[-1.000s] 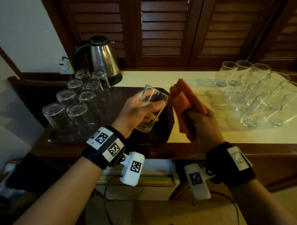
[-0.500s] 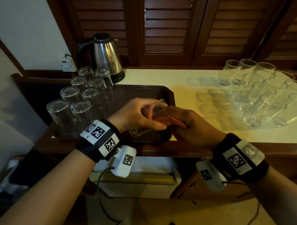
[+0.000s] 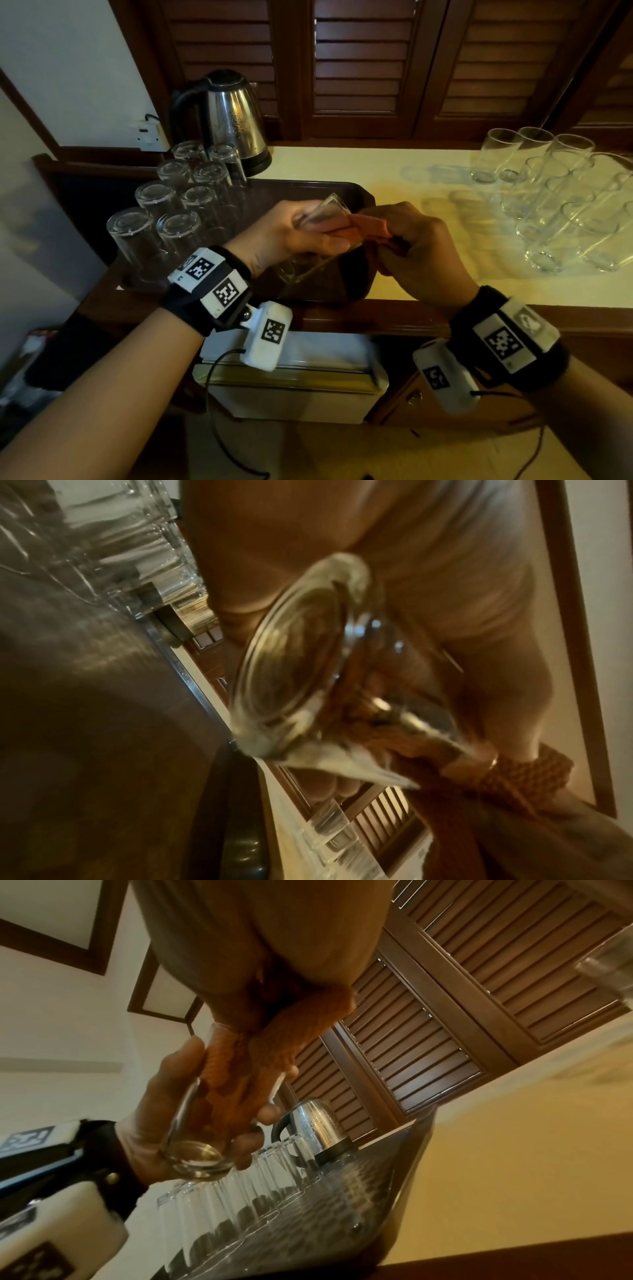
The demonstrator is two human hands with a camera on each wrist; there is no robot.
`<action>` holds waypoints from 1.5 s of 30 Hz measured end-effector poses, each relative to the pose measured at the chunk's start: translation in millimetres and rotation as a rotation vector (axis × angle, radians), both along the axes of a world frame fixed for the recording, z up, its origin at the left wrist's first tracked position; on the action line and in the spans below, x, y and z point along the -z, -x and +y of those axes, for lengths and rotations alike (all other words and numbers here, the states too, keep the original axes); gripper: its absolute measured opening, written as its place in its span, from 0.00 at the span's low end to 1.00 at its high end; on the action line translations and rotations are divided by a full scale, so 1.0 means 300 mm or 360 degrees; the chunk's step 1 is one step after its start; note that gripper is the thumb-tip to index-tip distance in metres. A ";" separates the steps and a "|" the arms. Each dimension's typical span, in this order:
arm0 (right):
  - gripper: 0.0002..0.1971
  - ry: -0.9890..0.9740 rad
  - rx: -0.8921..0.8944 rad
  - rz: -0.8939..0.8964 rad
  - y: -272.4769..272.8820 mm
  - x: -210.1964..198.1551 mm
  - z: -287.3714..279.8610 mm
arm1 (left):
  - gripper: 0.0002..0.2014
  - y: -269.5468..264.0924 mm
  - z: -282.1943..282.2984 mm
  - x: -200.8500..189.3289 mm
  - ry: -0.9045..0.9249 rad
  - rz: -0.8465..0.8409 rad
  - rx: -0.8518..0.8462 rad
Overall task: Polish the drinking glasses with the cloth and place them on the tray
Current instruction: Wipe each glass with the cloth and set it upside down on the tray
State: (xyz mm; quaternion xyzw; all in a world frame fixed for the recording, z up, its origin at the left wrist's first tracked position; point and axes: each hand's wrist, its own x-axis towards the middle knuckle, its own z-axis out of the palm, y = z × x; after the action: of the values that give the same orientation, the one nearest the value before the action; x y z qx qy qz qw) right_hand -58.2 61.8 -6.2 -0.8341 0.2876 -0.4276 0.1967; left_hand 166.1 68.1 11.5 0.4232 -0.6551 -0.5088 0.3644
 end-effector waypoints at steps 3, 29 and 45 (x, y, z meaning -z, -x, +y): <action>0.18 -0.0346 -0.0165 -0.0042 0.005 0.009 0.010 | 0.22 -0.007 0.006 -0.013 -0.0044 0.0059 -0.0022; 0.18 -0.0565 -0.0360 -0.0578 -0.065 -0.018 0.004 | 0.38 0.014 0.029 -0.005 -0.0405 0.0514 0.0186; 0.24 -0.0837 -0.0399 -0.0569 -0.032 -0.026 -0.015 | 0.44 0.009 0.043 0.007 0.0709 -0.0383 -0.0260</action>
State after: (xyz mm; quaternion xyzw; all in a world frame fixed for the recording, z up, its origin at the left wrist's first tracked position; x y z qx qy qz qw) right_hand -48.8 57.2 1.5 -0.6955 0.2442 -0.4507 0.5035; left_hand 163.4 81.0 9.4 0.4415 -0.7532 -0.2669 0.4081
